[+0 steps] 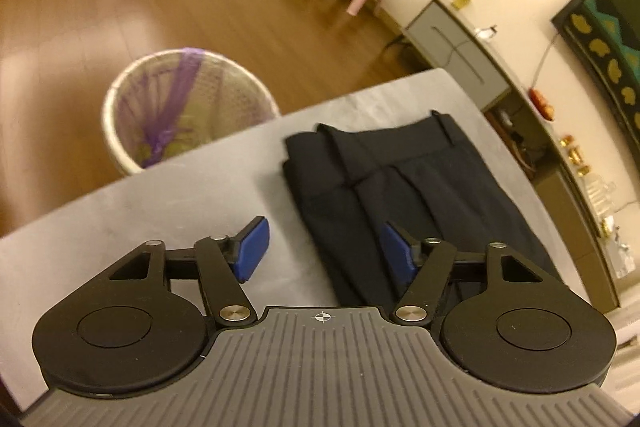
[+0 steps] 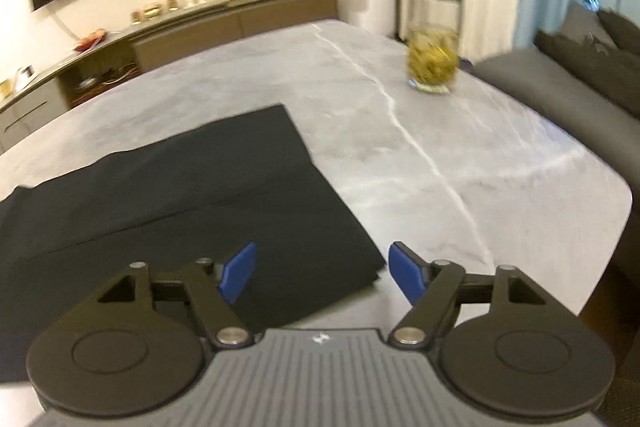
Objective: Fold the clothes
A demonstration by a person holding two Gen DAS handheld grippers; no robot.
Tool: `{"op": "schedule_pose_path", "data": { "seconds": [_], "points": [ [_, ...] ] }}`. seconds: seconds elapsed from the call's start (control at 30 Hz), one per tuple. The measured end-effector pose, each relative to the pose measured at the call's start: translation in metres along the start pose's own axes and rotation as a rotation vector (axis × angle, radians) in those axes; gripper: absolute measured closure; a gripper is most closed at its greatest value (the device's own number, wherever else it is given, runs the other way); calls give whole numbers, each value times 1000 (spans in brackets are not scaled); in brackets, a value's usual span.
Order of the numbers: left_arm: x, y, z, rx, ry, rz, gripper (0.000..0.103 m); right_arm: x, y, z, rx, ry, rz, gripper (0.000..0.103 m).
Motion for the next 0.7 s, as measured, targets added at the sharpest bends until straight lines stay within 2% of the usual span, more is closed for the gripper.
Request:
{"op": "schedule_pose_path", "data": {
  "seconds": [0.03,0.1,0.17,0.23,0.27,0.3,0.33,0.4,0.47,0.53,0.7],
  "points": [
    [-2,-2,-5,-7,-19,7,40,-7,-1,-1,-5,-9,11,25],
    [-9,-5,-16,-26,-67,26,33,-18,-5,1,8,-20,20,15],
    [-15,-7,-26,-64,-66,26,26,-23,-8,10,56,-20,4,17],
    [-21,-9,-36,-109,-46,20,27,-19,-11,24,107,23,-2,42],
    [-24,-10,-41,-132,-37,18,37,-17,-11,30,121,50,-3,71],
    [-27,-10,-46,-154,-27,15,76,-17,-10,33,124,69,0,92],
    [-31,-12,-50,-174,-21,16,97,-18,-9,33,108,92,-1,96],
    [-36,-14,-52,-162,-44,12,103,-19,-8,31,60,145,-10,98],
    [-33,-13,-52,-119,-84,-20,103,-13,-3,20,-48,226,-33,98],
    [-26,-9,-47,-50,-146,-59,103,4,7,13,-121,313,-96,98],
    [5,1,-41,74,-315,-194,103,38,31,18,-108,385,-255,98]
  ]
}}
Point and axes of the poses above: each gripper's, at about its wrist camera, not at the fingertips, and x roughly against the way its jaws point, z to its left, y to its top, the point moved 5 cm from there along -x, roughly the way its jaws point, and after that the axes turned 7 degrees about -x, right-handed, at the moved point
